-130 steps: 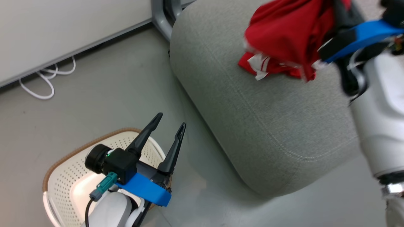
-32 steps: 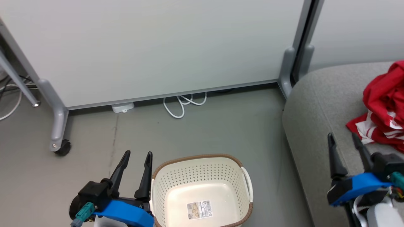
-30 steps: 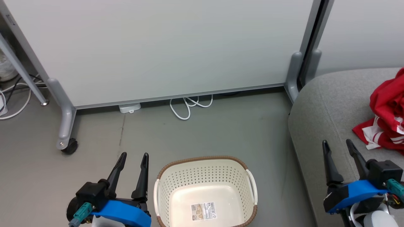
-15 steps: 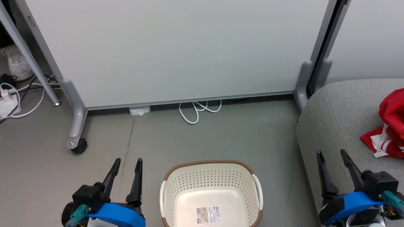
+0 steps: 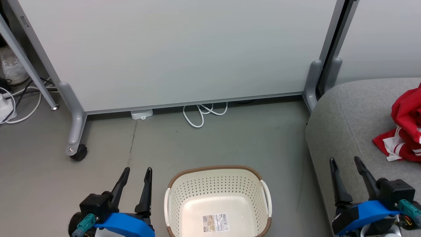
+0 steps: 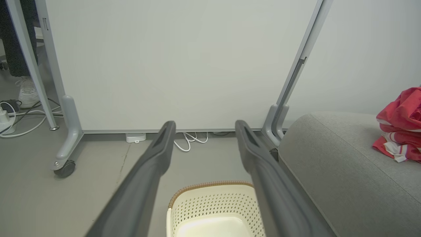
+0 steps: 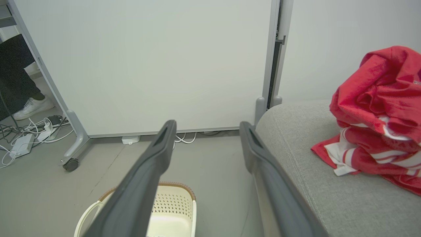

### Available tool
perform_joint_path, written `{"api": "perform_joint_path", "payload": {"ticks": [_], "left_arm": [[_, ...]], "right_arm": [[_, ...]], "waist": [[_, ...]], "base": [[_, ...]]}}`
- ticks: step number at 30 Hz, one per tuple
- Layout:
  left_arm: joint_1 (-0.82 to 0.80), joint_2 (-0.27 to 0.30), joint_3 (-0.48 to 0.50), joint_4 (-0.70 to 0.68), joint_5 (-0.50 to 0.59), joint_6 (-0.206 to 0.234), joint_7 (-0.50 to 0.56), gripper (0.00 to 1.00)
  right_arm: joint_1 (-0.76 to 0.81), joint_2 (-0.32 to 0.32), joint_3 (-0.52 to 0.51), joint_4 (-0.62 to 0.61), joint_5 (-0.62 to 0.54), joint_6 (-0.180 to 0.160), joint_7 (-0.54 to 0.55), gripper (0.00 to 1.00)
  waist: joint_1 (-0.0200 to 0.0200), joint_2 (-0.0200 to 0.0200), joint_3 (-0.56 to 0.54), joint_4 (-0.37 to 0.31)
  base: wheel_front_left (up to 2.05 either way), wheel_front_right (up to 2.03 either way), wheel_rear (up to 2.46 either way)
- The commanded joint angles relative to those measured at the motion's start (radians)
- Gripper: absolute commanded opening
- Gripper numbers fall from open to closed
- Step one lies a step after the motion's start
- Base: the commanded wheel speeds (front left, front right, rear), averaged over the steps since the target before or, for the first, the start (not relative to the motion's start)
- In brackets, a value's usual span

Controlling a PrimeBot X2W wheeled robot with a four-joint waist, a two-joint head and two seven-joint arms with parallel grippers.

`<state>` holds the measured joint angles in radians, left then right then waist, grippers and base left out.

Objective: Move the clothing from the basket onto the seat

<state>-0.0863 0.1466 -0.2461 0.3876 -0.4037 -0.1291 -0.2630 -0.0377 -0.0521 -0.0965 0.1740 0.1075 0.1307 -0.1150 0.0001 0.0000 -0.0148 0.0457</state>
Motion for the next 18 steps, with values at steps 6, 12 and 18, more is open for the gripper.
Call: {"api": "perform_joint_path", "payload": {"ticks": [6, 12, 18], "left_arm": [[-0.006, 0.008, -0.003, 0.004, -0.01, -0.002, -0.003, 1.0], [-0.009, 0.009, -0.003, 0.005, -0.015, -0.002, -0.003, 1.0], [0.04, -0.004, 0.0, 0.041, -0.014, 0.0, 0.007, 0.0]], "right_arm": [[0.019, 0.003, -0.001, -0.005, 0.01, 0.0, 0.001, 1.0], [0.021, 0.003, 0.0, -0.008, 0.011, 0.0, 0.002, 1.0], [0.02, 0.004, -0.002, 0.043, 0.011, 0.0, 0.002, 0.0]], "waist": [[-0.0001, 0.0, -0.001, 0.004], [-0.0001, 0.0, 0.006, 0.006], [0.0, 0.0, 0.007, 0.006]], "base": [[0.0, 0.0, 0.0], [0.0, 0.0, 0.0], [0.0, 0.0, 0.0]]}}
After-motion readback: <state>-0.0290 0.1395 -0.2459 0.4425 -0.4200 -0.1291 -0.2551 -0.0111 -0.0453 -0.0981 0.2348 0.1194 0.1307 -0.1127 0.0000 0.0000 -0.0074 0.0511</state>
